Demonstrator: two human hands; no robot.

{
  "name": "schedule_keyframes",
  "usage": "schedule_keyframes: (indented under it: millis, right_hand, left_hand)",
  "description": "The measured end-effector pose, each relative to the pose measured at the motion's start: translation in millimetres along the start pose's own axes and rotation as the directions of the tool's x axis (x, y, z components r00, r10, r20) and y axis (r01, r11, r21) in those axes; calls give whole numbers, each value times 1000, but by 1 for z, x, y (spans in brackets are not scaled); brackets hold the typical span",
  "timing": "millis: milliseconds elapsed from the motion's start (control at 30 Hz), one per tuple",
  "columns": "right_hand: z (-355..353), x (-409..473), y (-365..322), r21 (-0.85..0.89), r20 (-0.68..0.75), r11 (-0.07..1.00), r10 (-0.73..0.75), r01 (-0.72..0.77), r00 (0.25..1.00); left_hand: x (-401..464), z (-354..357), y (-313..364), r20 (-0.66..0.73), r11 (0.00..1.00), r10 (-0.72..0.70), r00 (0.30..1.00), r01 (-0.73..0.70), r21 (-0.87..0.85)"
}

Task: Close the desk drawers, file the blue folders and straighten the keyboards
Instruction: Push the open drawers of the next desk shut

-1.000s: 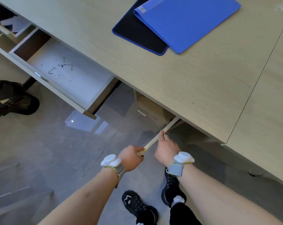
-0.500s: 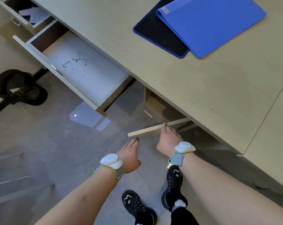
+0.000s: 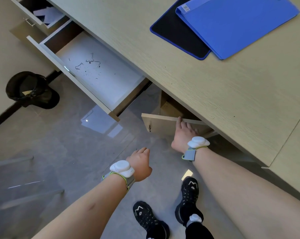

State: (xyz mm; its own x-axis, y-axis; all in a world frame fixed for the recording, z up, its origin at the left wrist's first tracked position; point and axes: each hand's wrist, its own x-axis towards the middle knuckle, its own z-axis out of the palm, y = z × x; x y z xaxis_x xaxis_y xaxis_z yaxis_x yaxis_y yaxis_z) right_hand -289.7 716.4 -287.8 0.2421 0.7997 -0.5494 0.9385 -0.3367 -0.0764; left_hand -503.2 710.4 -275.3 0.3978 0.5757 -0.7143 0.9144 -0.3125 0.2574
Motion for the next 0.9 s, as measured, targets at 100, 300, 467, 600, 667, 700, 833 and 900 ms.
schedule_keyframes:
  millis: [100,300,467,600,667,700,833,900]
  right_hand:
    - [2,6,-2,22,-4,999,29,-29,1000]
    - [1,9,2,110,45,991,72,-77,996]
    - [-3,9,9,79,18,997,5,-6,1000]
    - [-16,3,4,85,-35,996,5,-2,999]
    - [-23,-7,-4,82,-2,997,-8,8,1000]
    - [-28,-13,-9,86,25,996,-15,13,1000]
    - [-54,-43,-30,91,100,993,-82,73,992]
    - [-73,-60,-44,84,88,992,-105,98,991]
  left_hand:
    - [-2,0,-4,-13,1000,1,1000,-1,24]
    - [-7,-5,-10,-19,999,5,1000,-5,37]
    - [-10,-15,-9,-21,999,-4,1000,5,37]
    - [-16,-24,-5,-13,999,-19,1000,19,28]
    - [-23,-32,-3,-24,999,-29,999,30,38]
    - [-27,-37,-2,-33,999,-31,999,32,44]
    - [-55,-71,-4,-67,998,-42,997,45,42]
    - [-72,-91,-9,-95,999,-41,995,44,21]
